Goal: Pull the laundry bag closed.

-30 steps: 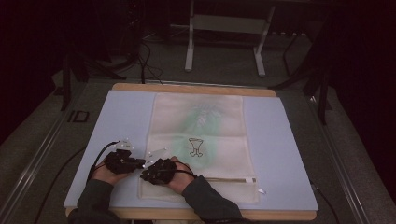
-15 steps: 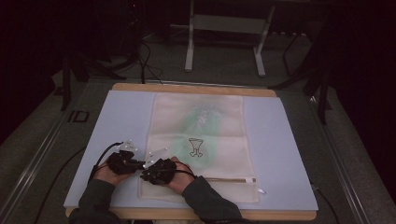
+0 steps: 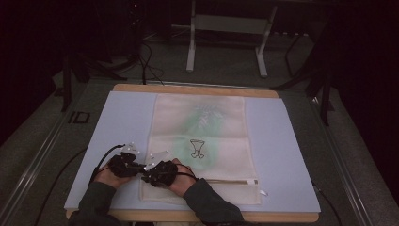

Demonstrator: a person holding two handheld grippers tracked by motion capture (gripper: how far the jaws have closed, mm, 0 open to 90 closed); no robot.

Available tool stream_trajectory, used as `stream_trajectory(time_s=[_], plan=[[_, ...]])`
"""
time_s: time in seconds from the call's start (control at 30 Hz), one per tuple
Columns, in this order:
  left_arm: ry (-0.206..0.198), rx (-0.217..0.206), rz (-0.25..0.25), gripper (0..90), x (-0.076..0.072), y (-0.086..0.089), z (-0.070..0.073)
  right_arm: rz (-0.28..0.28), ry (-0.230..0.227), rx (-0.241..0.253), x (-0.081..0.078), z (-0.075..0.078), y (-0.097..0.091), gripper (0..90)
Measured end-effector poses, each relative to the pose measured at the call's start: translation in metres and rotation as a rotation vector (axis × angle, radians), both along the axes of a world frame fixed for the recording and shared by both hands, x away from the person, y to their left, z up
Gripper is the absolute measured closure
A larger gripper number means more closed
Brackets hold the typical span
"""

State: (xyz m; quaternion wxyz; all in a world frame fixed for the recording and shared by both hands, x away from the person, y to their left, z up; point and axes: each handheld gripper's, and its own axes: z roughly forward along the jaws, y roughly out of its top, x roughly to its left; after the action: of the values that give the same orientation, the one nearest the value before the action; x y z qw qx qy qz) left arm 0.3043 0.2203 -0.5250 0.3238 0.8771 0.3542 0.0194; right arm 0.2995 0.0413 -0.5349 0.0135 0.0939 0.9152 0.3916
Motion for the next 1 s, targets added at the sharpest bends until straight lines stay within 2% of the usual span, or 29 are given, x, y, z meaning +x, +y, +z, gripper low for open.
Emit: stream_trajectory(time_s=[0.1, 0.3, 1.0], plan=[[0.014, -0.011, 0.002, 90.0, 0.001, 0.001, 0.000, 0.002, -0.006, -0.002, -0.001, 0.000, 0.000, 82.1], [0.018, -0.011, 0.000, 90.0, 0.002, 0.001, 0.000, 0.003, -0.001, -0.009, -0.001, 0.001, -0.003, 82.3], [0.012, -0.019, -0.004, 90.0, 0.002, 0.002, -0.001, 0.008, -0.038, -0.043, -0.004, 0.003, -0.016, 82.3]])
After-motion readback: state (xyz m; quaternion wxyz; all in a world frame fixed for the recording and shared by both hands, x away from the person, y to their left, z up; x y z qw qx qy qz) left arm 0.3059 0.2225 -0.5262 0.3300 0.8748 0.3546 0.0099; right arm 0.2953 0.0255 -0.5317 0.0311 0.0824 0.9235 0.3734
